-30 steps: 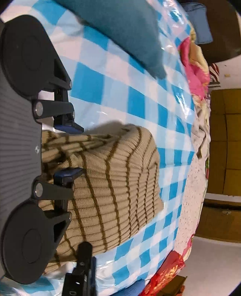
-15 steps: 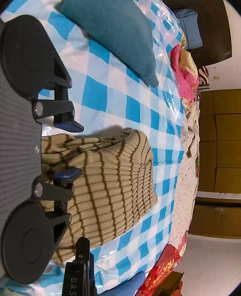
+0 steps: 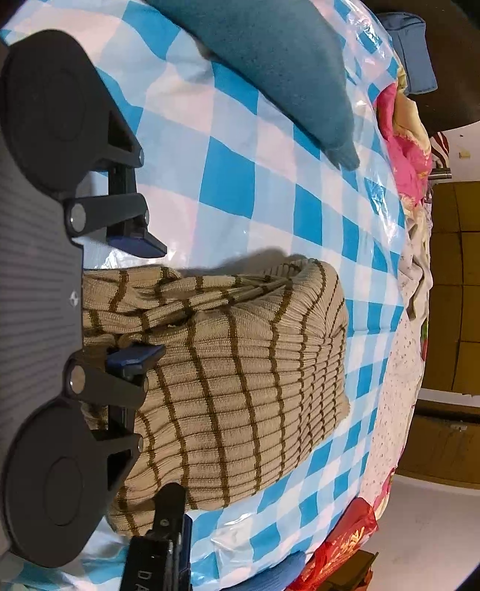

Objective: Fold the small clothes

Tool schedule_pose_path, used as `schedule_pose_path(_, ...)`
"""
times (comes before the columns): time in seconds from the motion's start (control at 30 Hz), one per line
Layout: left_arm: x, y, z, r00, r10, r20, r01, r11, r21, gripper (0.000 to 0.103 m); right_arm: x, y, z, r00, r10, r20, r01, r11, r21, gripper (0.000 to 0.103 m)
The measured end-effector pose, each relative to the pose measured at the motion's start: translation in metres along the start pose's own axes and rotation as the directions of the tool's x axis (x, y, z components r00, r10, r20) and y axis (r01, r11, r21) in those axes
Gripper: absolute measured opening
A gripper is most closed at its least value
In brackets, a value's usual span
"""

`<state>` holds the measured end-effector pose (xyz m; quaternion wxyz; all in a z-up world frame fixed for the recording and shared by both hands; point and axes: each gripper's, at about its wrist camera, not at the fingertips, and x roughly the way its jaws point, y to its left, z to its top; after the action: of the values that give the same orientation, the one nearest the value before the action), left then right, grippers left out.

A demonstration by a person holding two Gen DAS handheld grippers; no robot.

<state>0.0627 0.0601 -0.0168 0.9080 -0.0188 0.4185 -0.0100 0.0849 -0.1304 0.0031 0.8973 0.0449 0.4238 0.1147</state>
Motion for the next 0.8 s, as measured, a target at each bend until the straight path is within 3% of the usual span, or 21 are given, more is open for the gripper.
schedule_pose_path(0.2, 0.007, -0.006, 0.003, 0.999, 0.04, 0.004, -0.04, 0.998, 0.055, 0.067, 0.008, 0.008, -0.003, 1.0, -0.017, -0.009, 0.017, 1.0, -0.024, 0.039)
schedule_pose_path(0.8, 0.025, 0.0, 0.018, 0.999, 0.05, 0.017, -0.05, 0.998, 0.048, 0.067, 0.027, 0.015, 0.004, 0.999, -0.028, -0.032, 0.027, 1.0, -0.014, 0.04)
